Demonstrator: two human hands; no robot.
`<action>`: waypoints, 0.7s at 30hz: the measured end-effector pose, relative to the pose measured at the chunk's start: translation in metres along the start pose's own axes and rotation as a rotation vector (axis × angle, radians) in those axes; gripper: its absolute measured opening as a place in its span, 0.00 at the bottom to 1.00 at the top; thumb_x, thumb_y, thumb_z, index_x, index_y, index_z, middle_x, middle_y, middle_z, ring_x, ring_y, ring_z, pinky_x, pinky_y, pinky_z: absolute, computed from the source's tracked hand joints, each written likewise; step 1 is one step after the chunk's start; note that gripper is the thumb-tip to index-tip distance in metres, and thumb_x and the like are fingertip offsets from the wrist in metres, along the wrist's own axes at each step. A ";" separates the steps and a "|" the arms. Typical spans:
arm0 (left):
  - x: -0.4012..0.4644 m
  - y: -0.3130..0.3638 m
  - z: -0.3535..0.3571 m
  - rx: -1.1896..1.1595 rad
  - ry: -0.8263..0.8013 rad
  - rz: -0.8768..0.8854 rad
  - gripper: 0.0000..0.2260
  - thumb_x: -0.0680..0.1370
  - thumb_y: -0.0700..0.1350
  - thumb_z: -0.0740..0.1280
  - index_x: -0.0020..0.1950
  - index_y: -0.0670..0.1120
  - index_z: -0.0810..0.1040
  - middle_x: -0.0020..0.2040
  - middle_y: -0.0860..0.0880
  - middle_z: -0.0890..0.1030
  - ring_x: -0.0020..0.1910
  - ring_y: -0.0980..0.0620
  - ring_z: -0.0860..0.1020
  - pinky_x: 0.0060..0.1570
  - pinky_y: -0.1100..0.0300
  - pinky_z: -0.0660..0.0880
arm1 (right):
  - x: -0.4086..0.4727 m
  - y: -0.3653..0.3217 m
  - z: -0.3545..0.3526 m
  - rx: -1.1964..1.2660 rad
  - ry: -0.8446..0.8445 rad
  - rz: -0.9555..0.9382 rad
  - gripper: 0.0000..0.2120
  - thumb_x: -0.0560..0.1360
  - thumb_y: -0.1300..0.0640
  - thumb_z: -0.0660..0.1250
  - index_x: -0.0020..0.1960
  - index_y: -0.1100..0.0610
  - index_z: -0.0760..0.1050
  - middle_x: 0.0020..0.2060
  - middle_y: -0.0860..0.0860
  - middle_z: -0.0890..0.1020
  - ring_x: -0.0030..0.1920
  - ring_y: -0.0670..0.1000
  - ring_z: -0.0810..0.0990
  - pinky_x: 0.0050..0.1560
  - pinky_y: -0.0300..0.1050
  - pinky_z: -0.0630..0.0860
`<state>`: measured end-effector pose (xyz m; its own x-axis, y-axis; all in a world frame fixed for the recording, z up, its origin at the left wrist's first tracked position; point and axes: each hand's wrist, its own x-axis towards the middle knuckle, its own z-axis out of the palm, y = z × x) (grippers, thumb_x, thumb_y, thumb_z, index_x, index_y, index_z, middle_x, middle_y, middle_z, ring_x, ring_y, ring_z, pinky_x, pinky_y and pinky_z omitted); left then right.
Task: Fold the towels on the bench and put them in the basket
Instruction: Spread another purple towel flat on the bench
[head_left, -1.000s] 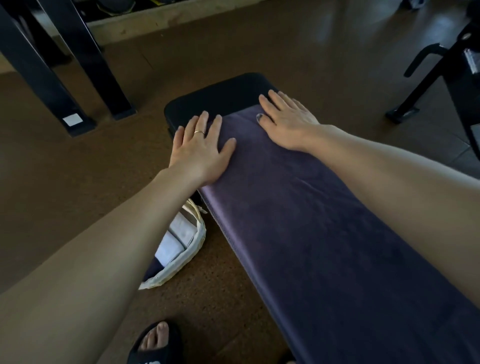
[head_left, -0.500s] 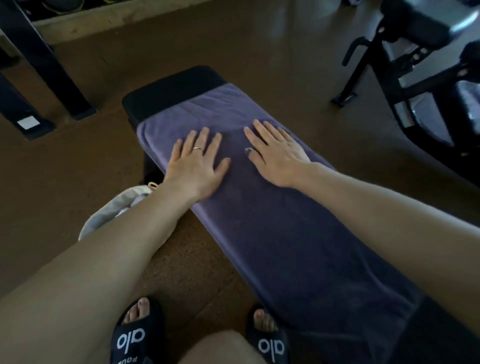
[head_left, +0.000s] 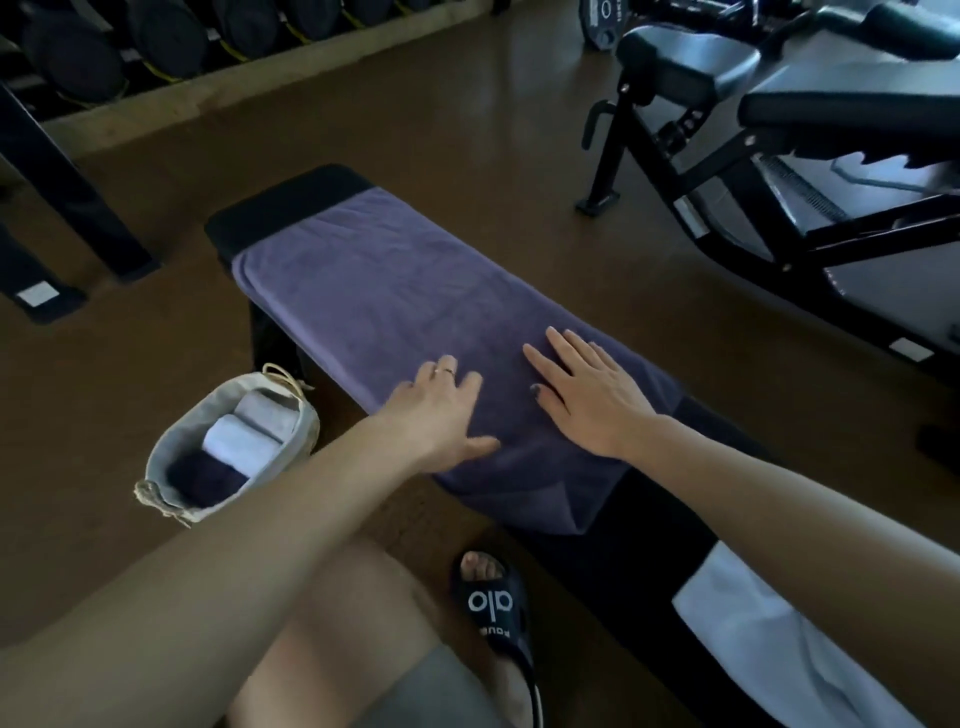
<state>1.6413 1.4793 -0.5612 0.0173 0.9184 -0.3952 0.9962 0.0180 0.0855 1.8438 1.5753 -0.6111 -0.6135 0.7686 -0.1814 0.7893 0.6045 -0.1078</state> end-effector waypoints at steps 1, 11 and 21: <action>-0.010 0.017 0.001 0.015 -0.008 0.078 0.33 0.77 0.66 0.66 0.73 0.47 0.63 0.74 0.41 0.60 0.72 0.40 0.63 0.66 0.45 0.68 | -0.010 0.002 0.001 0.009 0.005 0.000 0.27 0.86 0.40 0.44 0.84 0.43 0.46 0.84 0.51 0.48 0.83 0.54 0.46 0.80 0.52 0.43; -0.068 0.072 0.029 0.239 -0.062 0.453 0.11 0.78 0.57 0.67 0.58 0.54 0.77 0.59 0.50 0.73 0.58 0.47 0.71 0.55 0.51 0.70 | -0.047 0.044 -0.014 0.180 -0.002 0.369 0.27 0.86 0.42 0.51 0.82 0.48 0.56 0.78 0.57 0.65 0.77 0.61 0.66 0.75 0.61 0.64; -0.075 0.084 0.040 0.368 -0.098 0.483 0.08 0.81 0.49 0.64 0.57 0.51 0.80 0.56 0.50 0.79 0.56 0.47 0.77 0.58 0.47 0.72 | -0.062 0.068 -0.021 0.508 0.122 0.654 0.25 0.84 0.48 0.63 0.77 0.57 0.65 0.67 0.59 0.77 0.64 0.60 0.78 0.61 0.54 0.76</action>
<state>1.7269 1.3962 -0.5611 0.4644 0.7479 -0.4743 0.8377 -0.5447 -0.0387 1.9350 1.5733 -0.5871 -0.0033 0.9666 -0.2563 0.8853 -0.1163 -0.4503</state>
